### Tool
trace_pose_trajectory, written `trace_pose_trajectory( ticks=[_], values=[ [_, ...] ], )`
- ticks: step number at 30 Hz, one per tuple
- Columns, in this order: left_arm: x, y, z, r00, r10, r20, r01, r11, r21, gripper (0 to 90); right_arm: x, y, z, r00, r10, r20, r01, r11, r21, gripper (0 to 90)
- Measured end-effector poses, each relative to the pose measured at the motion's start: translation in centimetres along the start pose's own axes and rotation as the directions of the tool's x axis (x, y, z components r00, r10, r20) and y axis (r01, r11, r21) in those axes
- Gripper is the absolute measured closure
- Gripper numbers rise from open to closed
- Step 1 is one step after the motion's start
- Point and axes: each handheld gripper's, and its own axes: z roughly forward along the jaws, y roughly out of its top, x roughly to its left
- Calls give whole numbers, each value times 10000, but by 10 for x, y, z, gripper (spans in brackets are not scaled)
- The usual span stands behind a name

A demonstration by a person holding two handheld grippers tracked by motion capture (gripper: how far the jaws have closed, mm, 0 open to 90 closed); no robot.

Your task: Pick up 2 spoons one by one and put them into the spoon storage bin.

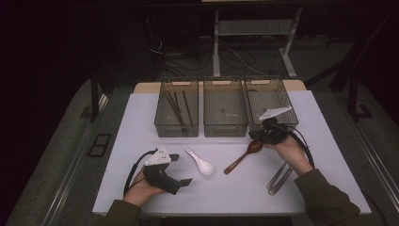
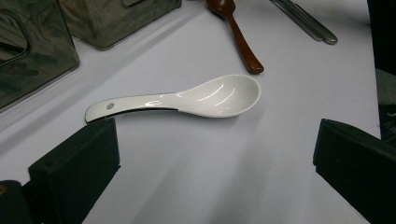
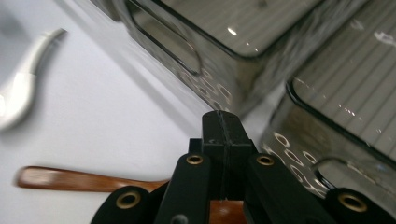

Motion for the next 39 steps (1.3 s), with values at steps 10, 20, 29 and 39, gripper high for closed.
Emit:
trace_pose_trajectory(
  ticks=[10,20,29,39],
  values=[
    [0,0,0,10000,15,17,-16,10000,18,0,-8,-8,20,9990,57,450,-79,9988,487,891],
    [0,0,0,10000,-5,-11,5,10000,13,0,-10,-10,26,9980,187,604,-219,9984,528,891],
    [0,0,0,10000,-6,-11,6,10000,9,0,-11,-12,27,9983,152,569,-192,9974,698,891],
    [0,0,0,10000,5,-10,-5,10000,16,0,-14,-17,23,9980,133,623,-193,9952,958,891]
  ],
)
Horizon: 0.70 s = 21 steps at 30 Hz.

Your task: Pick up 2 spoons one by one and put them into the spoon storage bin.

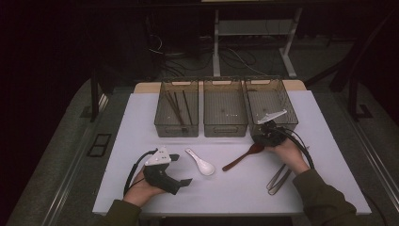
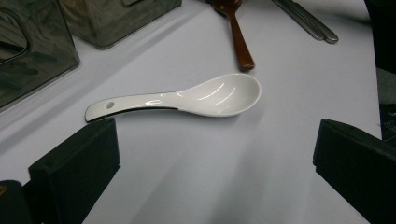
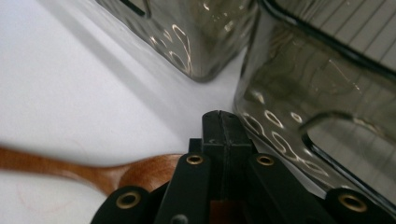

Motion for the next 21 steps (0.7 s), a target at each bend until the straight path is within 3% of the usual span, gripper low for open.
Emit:
trace_pose_trajectory(
  ticks=[12,21],
  values=[
    [0,0,0,10000,19,10,-19,10000,2,0,-6,-11,-11,9998,201,54,-202,9997,124,891],
    [0,0,0,10000,25,19,-25,10000,-4,0,-6,-28,-24,9995,233,-208,-225,9990,383,891]
  ],
)
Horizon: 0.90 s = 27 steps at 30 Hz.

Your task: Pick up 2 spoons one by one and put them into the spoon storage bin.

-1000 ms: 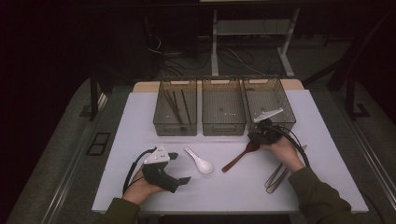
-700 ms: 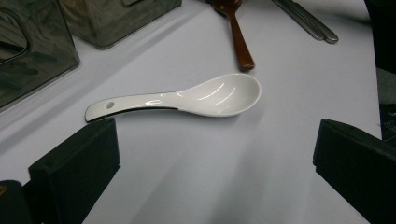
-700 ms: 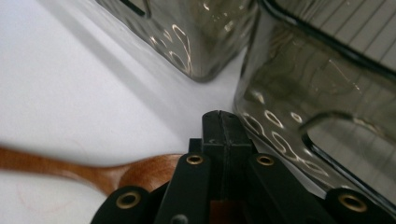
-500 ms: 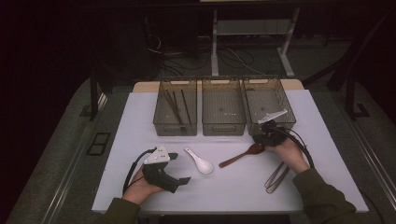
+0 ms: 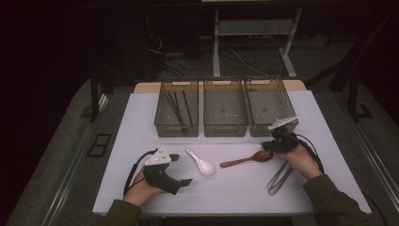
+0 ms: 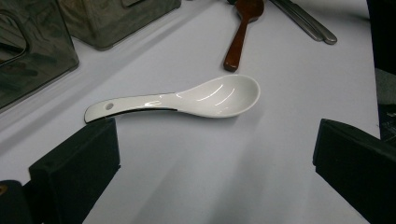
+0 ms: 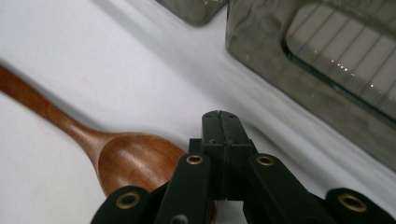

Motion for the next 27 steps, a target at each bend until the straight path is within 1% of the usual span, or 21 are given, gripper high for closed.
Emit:
trace_pose_trajectory(
  ticks=[4,7,8,10,13,15,19,24,27],
  values=[
    [0,0,0,10000,-15,6,15,10000,-10,0,0,-8,-5,10000,-2,-84,4,9999,130,890],
    [0,0,0,10000,-13,3,13,10000,-9,0,0,-12,-8,9999,-15,-169,16,10000,96,890],
    [0,0,0,10000,-6,2,6,10000,-10,0,0,-12,-10,9998,9,-188,-9,10000,23,888],
    [0,0,0,10000,-18,-12,18,10000,-31,0,-2,-13,-14,9991,179,-383,-186,9996,-189,862],
    [0,0,-1,10000,-49,-24,49,10000,-56,0,-3,-15,-24,9973,287,-681,-329,9976,-606,806],
    [0,0,-1,10000,-41,-27,41,10000,-42,0,-3,-17,-30,9950,364,-932,-445,9953,-861,735],
    [0,0,0,10000,-46,-26,46,10000,-40,0,-3,-23,-41,9901,366,-1358,-539,9906,-1261,650],
    [0,0,0,10000,-70,-40,70,10000,-31,0,1,-31,-47,9894,214,-1440,-430,9880,-1486,501],
    [0,0,0,10000,-65,-28,65,10000,-12,0,1,-36,-44,9887,238,-1479,-460,9878,-1485,461]
  ],
)
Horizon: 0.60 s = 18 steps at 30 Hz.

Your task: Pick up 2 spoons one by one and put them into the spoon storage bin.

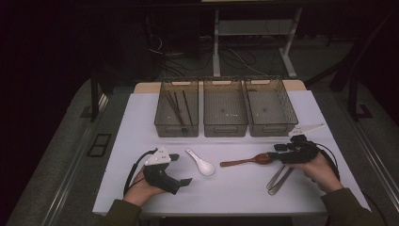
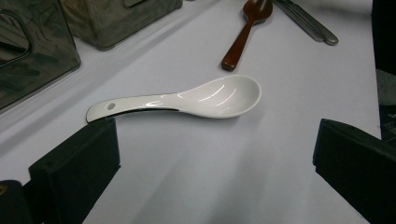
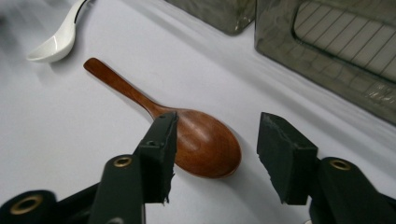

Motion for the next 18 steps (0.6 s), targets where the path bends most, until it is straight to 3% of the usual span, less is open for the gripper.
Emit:
trace_pose_trajectory(
  ticks=[7,18],
  values=[
    [0,0,1,10000,19,31,-19,10000,29,0,1,-3,14,9989,-347,-307,359,9987,375,431],
    [-1,0,1,10000,34,51,-35,10000,84,0,7,-5,28,9917,-1274,-186,1287,9865,1010,442]
  ],
)
